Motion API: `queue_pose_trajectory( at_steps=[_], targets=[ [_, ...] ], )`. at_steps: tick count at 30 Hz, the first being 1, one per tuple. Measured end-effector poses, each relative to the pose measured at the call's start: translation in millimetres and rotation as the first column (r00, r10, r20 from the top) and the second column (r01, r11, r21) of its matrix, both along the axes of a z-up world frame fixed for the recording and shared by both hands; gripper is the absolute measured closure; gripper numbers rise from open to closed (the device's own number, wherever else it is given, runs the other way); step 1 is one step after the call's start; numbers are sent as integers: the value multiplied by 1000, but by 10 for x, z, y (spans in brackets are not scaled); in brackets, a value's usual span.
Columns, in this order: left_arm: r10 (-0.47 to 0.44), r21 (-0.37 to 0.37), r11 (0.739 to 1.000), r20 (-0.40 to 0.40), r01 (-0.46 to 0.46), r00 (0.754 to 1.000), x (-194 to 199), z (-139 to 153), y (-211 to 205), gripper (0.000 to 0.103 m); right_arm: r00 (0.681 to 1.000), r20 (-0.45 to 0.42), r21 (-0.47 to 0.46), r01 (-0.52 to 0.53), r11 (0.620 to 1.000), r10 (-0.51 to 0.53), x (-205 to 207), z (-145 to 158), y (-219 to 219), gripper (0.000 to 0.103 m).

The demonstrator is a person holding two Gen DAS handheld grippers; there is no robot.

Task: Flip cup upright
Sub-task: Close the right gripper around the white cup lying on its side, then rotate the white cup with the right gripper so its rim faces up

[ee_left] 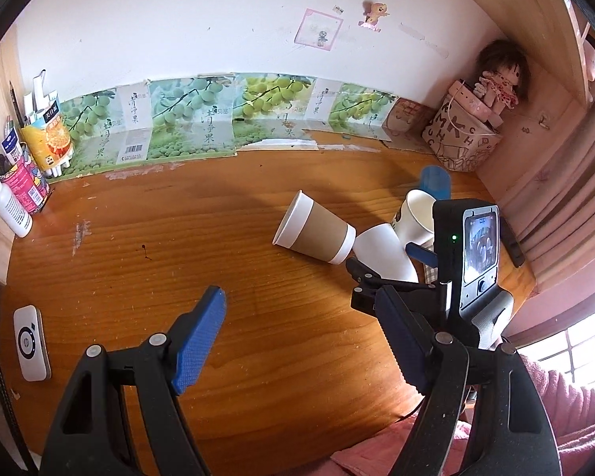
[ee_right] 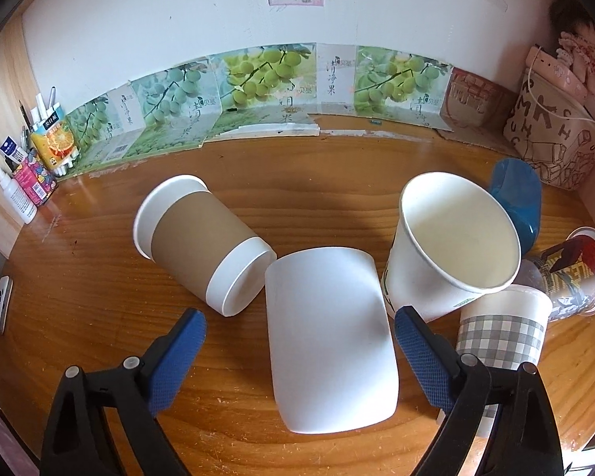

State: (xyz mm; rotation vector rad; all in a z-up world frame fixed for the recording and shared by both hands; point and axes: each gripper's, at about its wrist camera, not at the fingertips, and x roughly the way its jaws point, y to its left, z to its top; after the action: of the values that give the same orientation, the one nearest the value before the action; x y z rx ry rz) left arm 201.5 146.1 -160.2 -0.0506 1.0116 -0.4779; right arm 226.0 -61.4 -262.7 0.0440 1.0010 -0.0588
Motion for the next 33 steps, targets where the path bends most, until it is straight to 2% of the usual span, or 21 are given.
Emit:
queue_pose_trajectory(
  at_steps=[8, 18, 27, 33],
  targets=[
    [49, 8, 999, -37, -49, 998, 30, -57, -76, 22, 999, -34, 38, -19, 999, 21, 98, -89, -143, 9],
    [111, 21, 994, -62, -110, 992, 49, -93, -307, 22, 987, -73, 44, -138, 989, 141, 207, -183, -143, 17],
    [169, 38, 985, -46, -168, 985, -61, -29, -424, 22, 973, -65, 65, -217, 974, 221, 242, -215, -115, 34],
    [181, 53, 982, -16, -180, 983, -149, 42, -397, 22, 971, -19, 70, -236, 969, 238, 188, -142, -92, 34]
  ],
)
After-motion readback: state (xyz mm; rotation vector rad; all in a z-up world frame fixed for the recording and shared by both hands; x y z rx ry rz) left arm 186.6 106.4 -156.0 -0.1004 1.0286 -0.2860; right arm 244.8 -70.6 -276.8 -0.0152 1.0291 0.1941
